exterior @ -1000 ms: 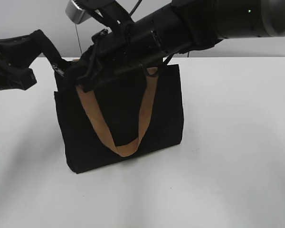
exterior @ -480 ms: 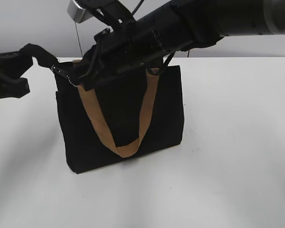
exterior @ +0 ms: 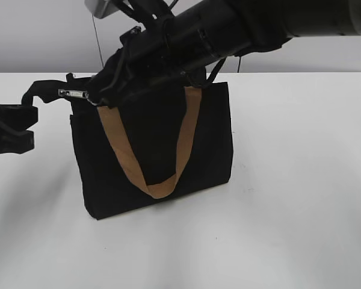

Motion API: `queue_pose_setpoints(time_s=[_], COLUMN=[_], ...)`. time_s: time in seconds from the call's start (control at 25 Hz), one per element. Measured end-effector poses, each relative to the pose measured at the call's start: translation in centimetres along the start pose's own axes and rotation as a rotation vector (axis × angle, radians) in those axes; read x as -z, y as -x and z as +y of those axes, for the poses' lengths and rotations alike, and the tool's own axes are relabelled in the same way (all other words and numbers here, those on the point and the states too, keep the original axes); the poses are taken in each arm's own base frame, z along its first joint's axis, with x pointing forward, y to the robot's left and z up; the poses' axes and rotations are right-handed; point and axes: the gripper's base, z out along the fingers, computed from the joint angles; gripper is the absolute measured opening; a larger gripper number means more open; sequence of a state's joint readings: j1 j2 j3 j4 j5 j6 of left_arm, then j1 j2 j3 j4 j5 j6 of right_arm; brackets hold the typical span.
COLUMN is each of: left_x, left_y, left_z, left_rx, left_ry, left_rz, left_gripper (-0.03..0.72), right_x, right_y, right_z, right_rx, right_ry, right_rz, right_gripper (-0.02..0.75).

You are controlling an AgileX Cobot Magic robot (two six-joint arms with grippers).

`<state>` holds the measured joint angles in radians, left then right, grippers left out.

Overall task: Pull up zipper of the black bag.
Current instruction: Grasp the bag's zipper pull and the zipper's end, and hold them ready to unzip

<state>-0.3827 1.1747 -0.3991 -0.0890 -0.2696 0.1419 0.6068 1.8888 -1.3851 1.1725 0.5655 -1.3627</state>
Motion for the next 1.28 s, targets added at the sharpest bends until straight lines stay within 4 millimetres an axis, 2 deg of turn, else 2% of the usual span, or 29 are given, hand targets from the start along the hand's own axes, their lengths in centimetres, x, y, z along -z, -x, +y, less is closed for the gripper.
queue_pose_setpoints(time_s=[0.44,0.76,0.92,1.08,1.28], left_x=[0.0,0.2,0.2,0.2,0.2], left_y=[-0.7,-1.5,-1.5,-1.5,-1.5], left_z=[0.0,2.2,2.5,2.6,2.6], left_rx=[0.0,0.046,0.051,0.052,0.051], left_ry=[-0.008,0.08,0.092,0.093,0.093], left_rz=[0.078,0.152,0.155,0.156,0.156], left_gripper=[0.025,0.025,0.025,0.025,0.025], right_x=[0.8,0.8,0.8,1.4,3.4], right_y=[0.5,0.5,0.3,0.1,-0.9], right_z=[0.2,0.1,-0.2,-1.4,-4.7], right_rx=[0.044,0.046,0.069,0.037,-0.067], right_ry=[-0.012,-0.029,-0.041,-0.07,-0.135], right_rz=[0.003,0.003,0.016,0.018,0.015], right_gripper=[-0.001,-0.001,-0.001,-0.001,-0.001])
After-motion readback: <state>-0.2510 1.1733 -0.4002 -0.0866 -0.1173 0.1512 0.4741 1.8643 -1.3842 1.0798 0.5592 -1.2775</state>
